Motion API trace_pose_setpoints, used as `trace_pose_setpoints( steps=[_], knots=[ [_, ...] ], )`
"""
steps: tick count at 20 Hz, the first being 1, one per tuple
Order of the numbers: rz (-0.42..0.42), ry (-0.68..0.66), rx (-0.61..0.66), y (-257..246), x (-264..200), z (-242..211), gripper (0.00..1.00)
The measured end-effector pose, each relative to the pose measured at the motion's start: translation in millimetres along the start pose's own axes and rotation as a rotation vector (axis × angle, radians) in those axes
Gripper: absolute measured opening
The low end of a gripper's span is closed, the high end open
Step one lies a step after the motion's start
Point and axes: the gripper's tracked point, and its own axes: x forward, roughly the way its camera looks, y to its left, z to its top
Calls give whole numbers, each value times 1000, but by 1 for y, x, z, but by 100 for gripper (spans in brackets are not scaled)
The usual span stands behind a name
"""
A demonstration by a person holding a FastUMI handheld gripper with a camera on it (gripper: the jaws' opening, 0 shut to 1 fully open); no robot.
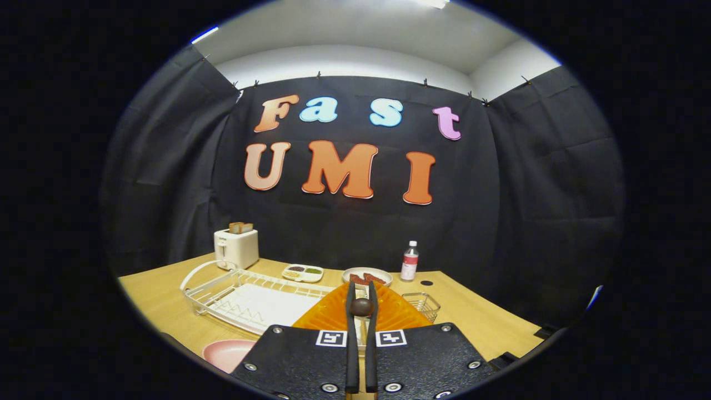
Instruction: Take the plate from the dish rack, then take the spoon from the basket and place it into the plate.
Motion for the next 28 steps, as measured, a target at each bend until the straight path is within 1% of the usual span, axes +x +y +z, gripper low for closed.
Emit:
trace_pose_setpoints(
  steps=[4,7,11,16,21,24,28],
  knots=[
    [93,32,31,47,-24,-23,4],
    [139,47,32,73,-40,-39,5],
    [185,63,16,100,-47,-59,4],
    [192,81,0,111,-46,-82,5],
    [202,124,28,115,-41,-101,5],
    [208,131,42,118,-43,-104,5],
    [219,158,52,119,-45,-109,13]
  ],
)
